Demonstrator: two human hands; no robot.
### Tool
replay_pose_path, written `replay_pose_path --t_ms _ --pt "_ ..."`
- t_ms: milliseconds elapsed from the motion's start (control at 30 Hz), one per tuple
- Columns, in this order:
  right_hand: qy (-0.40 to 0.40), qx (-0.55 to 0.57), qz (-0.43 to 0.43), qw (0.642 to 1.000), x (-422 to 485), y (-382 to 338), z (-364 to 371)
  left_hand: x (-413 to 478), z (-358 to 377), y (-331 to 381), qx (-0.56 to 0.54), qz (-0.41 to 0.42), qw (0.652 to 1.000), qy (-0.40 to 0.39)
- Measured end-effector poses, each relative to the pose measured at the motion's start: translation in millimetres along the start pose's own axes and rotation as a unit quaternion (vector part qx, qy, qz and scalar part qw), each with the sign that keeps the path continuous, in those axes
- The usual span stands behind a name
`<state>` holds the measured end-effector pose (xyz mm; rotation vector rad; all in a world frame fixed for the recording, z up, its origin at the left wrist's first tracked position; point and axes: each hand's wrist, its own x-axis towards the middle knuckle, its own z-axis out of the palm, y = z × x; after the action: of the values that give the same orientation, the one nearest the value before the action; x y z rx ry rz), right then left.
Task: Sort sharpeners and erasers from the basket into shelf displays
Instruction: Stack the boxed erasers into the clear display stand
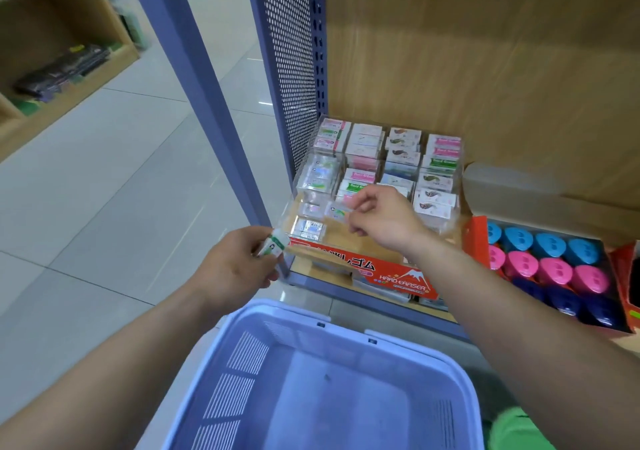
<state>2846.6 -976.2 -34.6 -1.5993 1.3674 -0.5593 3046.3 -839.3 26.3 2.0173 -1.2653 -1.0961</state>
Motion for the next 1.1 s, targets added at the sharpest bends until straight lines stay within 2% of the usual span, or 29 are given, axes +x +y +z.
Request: replay_pose_path --t_ms 167,233,367,500,600,733,833,900,933,1000,1100 --pt "-0.024 -0.139 -0.091 0.986 35 -10 51 2 -12 -11 -0.034 -0.027 0.998 0.038" --pt "-0.039 -0.207 -0.094 0.973 41 -11 62 4 -16 -16 -0.031 -0.024 0.998 0.052" --pt "-0.084 -0.263 -0.113 0.954 47 -10 58 6 -20 -18 -0.061 -0.028 0.994 0.085" --pt "-0.13 -0.361 -0.146 0.912 50 -13 55 5 -22 -13 -0.102 -0.035 0.989 0.102" --pt "-0.168 -0.381 -0.138 0.899 54 -14 57 5 -24 -12 -0.115 -0.037 0.987 0.11" --pt "-0.189 -0.344 -0.125 0.911 45 -18 51 5 -24 -10 -0.139 -0.04 0.982 0.12" --pt "-0.074 -0.249 -0.159 0.953 20 -25 43 4 -24 -8 -0.154 -0.037 0.981 0.111" --pt "-0.036 -0.129 -0.164 0.977 -5 -35 39 4 -23 -7 -0.158 -0.036 0.981 0.109" --pt "-0.058 -0.049 -0.143 0.987 -18 -40 39 4 -21 -6 -0.158 -0.036 0.981 0.107" --pt "-0.129 0.086 -0.091 0.984 -39 -50 43 4 -17 -6 -0.158 -0.036 0.982 0.099" --pt "-0.144 0.116 -0.082 0.979 -46 -52 50 3 -12 -5 -0.155 -0.031 0.984 0.087"
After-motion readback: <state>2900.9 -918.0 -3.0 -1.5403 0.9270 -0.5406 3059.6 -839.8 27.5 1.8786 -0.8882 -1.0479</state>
